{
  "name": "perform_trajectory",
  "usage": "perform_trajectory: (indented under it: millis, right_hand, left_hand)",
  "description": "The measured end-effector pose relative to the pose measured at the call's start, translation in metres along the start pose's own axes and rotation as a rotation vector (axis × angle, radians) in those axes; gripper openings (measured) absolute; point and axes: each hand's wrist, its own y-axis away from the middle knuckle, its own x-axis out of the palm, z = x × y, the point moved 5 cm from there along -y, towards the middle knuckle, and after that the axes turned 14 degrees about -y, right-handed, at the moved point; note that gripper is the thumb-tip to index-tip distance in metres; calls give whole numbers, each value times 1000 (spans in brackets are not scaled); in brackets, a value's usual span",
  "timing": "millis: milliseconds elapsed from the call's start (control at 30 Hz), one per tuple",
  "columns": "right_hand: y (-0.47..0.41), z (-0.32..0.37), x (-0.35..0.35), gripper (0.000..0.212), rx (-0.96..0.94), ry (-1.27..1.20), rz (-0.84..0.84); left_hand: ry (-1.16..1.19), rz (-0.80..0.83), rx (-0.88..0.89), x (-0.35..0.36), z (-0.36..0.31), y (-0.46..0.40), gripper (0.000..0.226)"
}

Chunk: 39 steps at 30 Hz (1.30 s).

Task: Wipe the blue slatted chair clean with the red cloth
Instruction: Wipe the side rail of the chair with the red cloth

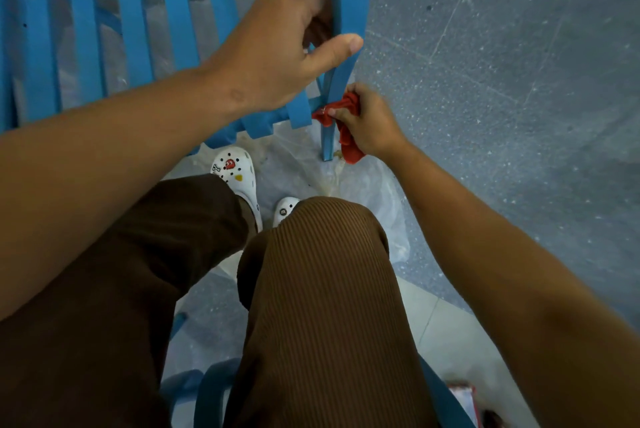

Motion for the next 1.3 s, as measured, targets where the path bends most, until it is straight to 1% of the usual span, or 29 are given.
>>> perform_trajectory:
  millis: [100,200,333,400,567,667,800,900,967,1033,1200,1300]
  right_hand:
    - [-2,-4,-1,29,53,26,33]
    - [-1,10,-11,27,11,60,53]
    - [4,29,-24,27,-109,55,44]
    - [2,28,-21,24,-130,67,52]
    - [-14,-13,-1,29,-47,103,63]
    - [-23,-41,12,28,21,115,84]
    - [-32,-72,24,22,131,133,98]
    - [-30,-80,30,18,166,127,120]
    - [-28,-77,26,19,165,115,128]
    - [-29,-66,17,23,139,88,136]
    - [-30,-26,-10,27,-62,28,152]
    - [-31,-25,-11,32,-92,45,160]
  left_hand:
    - [-116,97,58,19,13,-1,49]
    - [-213,177,55,38,27,-2,51]
    - [-380,173,137,55,27,-5,43]
    - [-463,174,132,61,27,-6,48]
    - [-591,167,54,69,26,-8,61]
    - [-612,170,32,73,31,-10,59]
    - [-643,164,29,75,34,-10,53]
    - [-663,166,24,73,34,-10,51]
    - [-674,164,27,73,32,-9,52]
    - [-678,161,19,72,31,-8,52]
    - [-690,150,15,72,29,-8,54]
    - [-689,149,5,72,30,-7,54]
